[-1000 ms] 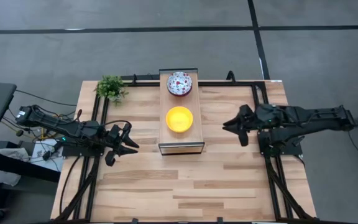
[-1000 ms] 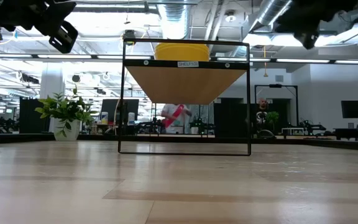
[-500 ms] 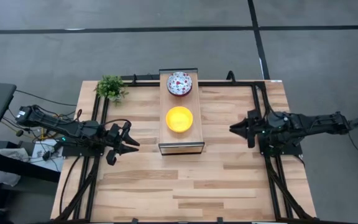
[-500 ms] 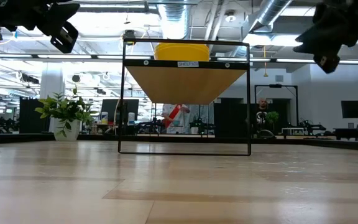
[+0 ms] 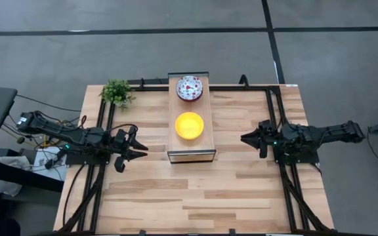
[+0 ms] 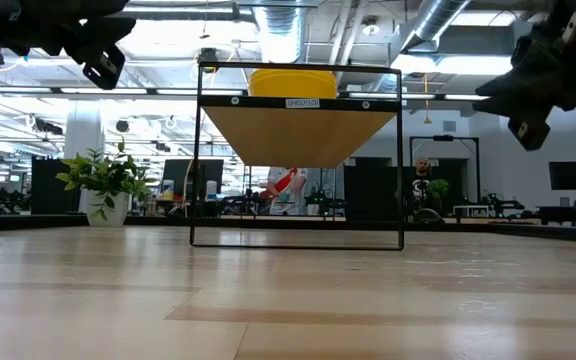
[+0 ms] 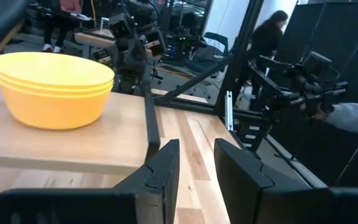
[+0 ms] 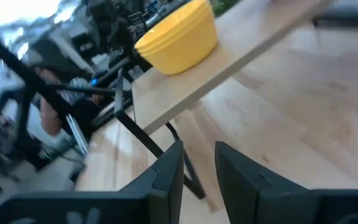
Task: Pick & Place Mini bowls
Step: Return to Home Position
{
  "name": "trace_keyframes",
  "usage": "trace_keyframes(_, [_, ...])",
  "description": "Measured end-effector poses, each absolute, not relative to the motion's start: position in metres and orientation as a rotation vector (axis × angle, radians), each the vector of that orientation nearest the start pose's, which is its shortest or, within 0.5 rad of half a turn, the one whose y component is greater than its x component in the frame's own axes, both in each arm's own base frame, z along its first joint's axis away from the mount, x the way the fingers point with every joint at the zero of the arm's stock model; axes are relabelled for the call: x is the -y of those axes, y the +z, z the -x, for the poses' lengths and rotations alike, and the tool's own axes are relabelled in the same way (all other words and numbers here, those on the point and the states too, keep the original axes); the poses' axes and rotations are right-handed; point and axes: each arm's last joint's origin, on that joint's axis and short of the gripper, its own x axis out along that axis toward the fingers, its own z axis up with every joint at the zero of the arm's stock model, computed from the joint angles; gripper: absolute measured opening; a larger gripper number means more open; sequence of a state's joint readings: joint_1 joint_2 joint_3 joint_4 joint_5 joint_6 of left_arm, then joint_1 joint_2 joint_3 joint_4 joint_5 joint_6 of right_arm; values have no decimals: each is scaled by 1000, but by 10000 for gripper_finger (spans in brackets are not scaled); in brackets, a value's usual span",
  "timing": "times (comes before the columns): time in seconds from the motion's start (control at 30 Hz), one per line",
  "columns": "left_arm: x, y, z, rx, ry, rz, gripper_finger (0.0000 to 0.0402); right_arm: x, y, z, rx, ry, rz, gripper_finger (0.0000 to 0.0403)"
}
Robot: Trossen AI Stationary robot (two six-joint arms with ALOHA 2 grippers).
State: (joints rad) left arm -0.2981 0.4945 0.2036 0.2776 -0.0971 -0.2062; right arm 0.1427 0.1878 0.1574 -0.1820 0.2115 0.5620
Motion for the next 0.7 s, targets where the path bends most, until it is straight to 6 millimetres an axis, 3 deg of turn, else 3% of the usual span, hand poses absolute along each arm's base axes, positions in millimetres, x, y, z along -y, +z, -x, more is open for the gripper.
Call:
trace_keyframes(0.13, [33,211,-128,-7,-174,208,99,-8,185,-100,-180,-140,-642,81])
trace_keyframes(0.43, [18,221,-114,133,-95,148,99,-7,200,-92,-15,-76,-509,81])
trace_keyframes(0.7, [14,215,-100,73,-131,161,99,-6,198,-85,-21,-73,-495,81])
